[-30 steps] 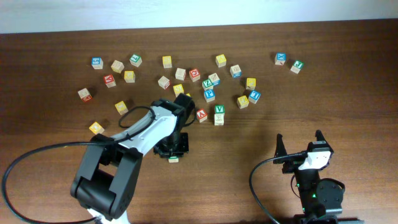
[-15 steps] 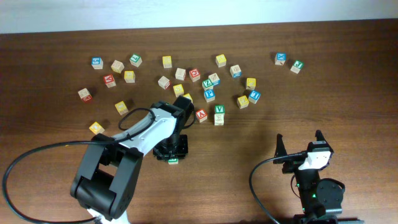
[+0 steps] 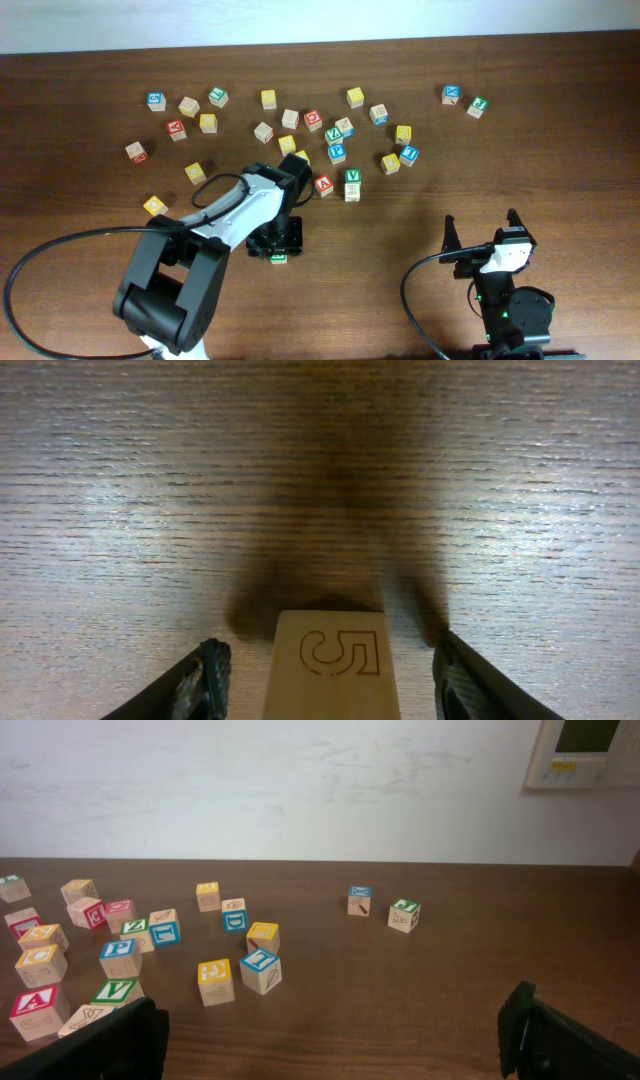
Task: Spell out RSS
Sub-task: 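Carry the R block toward the near table edge and release, then reach the left gripper to the yellow S block and grasp it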
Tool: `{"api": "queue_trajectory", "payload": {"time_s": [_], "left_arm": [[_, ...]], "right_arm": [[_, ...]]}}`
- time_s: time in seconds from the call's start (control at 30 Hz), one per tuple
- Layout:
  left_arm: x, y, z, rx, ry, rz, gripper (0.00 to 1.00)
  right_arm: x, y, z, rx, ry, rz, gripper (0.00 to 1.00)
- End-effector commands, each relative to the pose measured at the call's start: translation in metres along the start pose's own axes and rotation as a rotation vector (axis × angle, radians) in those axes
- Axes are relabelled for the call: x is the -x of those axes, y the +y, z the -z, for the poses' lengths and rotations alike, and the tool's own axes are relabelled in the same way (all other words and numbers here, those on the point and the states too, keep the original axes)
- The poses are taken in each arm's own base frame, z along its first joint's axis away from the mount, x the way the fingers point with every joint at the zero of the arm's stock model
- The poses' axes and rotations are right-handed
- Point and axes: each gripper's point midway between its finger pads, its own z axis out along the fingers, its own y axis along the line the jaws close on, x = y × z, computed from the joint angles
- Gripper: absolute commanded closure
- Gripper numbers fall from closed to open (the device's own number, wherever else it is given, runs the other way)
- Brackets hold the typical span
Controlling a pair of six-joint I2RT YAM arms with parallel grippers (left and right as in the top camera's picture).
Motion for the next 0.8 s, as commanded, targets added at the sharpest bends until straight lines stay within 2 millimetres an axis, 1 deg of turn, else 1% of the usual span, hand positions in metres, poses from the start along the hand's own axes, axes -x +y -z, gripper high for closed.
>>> {"api": "queue_trajectory", "payload": {"time_s": [0.0, 0.03, 0.1, 0.17, 0.2, 0.23, 0.27, 0.3, 0.37, 0.4, 0.43, 0.5, 0.53, 0.6, 0.63, 0.67, 0.7, 0.77], "left_arm": [[-0.001, -0.003, 0.001, -0.014, 0.004, -0.005, 0.40], [0.001, -0.004, 0.004, -0.016, -0.001, -0.005, 0.39], [0.010, -0.008, 0.021, -0.026, -0.018, 0.000, 0.38], [0.024, -0.006, 0.046, -0.039, -0.043, 0.020, 0.38], [0.035, -0.006, 0.063, -0.055, -0.071, 0.009, 0.39], [0.042, -0.005, 0.074, -0.064, -0.089, 0.010, 0.39], [0.058, 0.000, 0.105, -0.092, -0.140, 0.041, 0.38], [0.071, 0.002, 0.125, -0.114, -0.188, 0.045, 0.36], [0.097, 0.010, 0.169, -0.166, -0.303, 0.081, 0.24], [0.104, 0.011, 0.184, -0.180, -0.345, 0.075, 0.23], [0.112, 0.013, 0.204, -0.194, -0.399, 0.060, 0.23], [0.121, 0.019, 0.226, -0.209, -0.455, 0.064, 0.24], [0.123, 0.023, 0.231, -0.209, -0.459, 0.069, 0.23], [0.125, 0.024, 0.228, -0.198, -0.429, 0.074, 0.18], [0.131, 0.022, 0.218, -0.191, -0.405, 0.075, 0.01], [0.140, 0.019, 0.209, -0.190, -0.402, 0.075, 0.01], [0.150, 0.013, 0.205, -0.210, -0.414, 0.069, 0.01], [0.172, -0.003, 0.213, -0.283, -0.490, 0.054, 0.01]], "right_arm": [[-0.002, -0.003, 0.000, -0.014, 0.004, 0.007, 0.02], [-0.002, -0.003, 0.000, -0.014, 0.004, 0.007, 0.02], [-0.002, -0.003, 0.000, -0.014, 0.004, 0.007, 0.02], [-0.002, -0.003, 0.000, -0.014, 0.004, 0.007, 0.02], [-0.002, -0.003, 0.000, -0.014, 0.004, 0.007, 0.02], [-0.002, -0.003, 0.000, -0.014, 0.004, 0.007, 0.02], [-0.002, -0.003, 0.000, -0.014, 0.004, 0.007, 0.02], [-0.002, -0.003, 0.000, -0.013, 0.004, 0.007, 0.02], [-0.002, -0.003, 0.000, -0.014, 0.004, 0.007, 0.02], [-0.002, -0.003, 0.000, -0.014, 0.004, 0.007, 0.02], [-0.002, -0.003, 0.000, -0.014, 0.004, 0.007, 0.02], [-0.002, -0.003, 0.000, -0.014, 0.004, 0.007, 0.02], [-0.002, -0.003, 0.000, -0.014, 0.004, 0.007, 0.02], [-0.002, -0.003, 0.000, -0.014, 0.004, 0.007, 0.02], [-0.002, -0.003, 0.000, -0.014, 0.004, 0.007, 0.02], [-0.002, -0.003, 0.000, -0.014, 0.004, 0.007, 0.02], [-0.002, -0.003, 0.000, -0.014, 0.004, 0.007, 0.02], [-0.002, -0.003, 0.000, -0.014, 0.004, 0.007, 0.02]]}}
